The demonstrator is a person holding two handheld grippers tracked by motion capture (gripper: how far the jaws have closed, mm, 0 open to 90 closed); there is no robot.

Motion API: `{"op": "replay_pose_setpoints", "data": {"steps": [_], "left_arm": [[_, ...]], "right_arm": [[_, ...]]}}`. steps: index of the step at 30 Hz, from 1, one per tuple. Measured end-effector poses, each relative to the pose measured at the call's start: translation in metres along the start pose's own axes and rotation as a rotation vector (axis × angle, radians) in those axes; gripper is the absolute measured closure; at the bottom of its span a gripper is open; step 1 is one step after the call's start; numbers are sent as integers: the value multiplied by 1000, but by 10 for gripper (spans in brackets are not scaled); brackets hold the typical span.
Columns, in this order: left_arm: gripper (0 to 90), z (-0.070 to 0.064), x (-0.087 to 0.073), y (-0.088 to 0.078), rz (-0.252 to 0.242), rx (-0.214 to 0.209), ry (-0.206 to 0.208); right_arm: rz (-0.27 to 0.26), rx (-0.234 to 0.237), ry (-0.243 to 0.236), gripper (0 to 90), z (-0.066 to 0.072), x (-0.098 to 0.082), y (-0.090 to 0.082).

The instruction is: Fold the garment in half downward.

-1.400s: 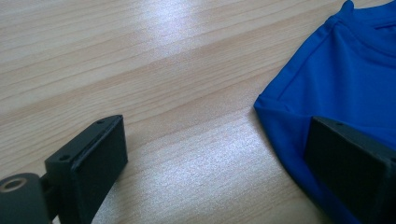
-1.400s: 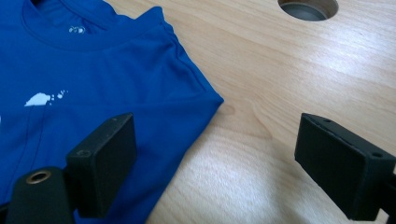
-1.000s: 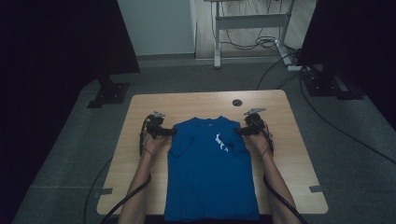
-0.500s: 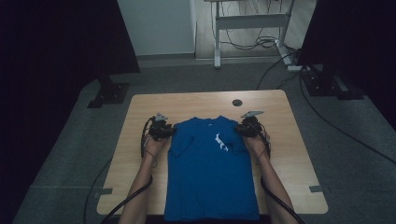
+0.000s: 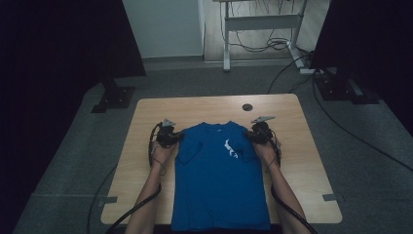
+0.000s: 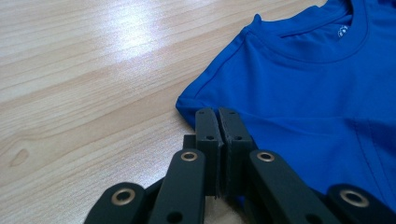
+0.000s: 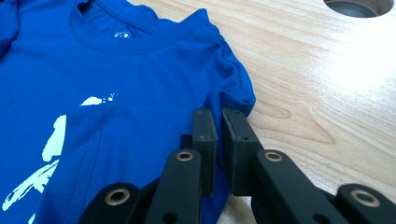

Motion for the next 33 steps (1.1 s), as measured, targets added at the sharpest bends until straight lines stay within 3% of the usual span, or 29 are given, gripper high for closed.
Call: {"op": "replay_pose_setpoints", "data": {"steps": [13,33], "left_arm": [[887,-9,8,-12,-47,1,41],[886,-28,9,-39,-101,-17,92]], "right_arm": [[-35,-22,-16,839,2,-1,-9],[-97,-50,-68,871,12,4,-45]]}}
Point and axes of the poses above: each handheld gripper's, and its own axes: y roughly forward along the jaws, x roughly out of its top, z roughly to its left, the point moved 1 cm from there along y, roughly forward along the jaws, and after that the axes turned 9 degrees about -y, right-handed, at the moved point
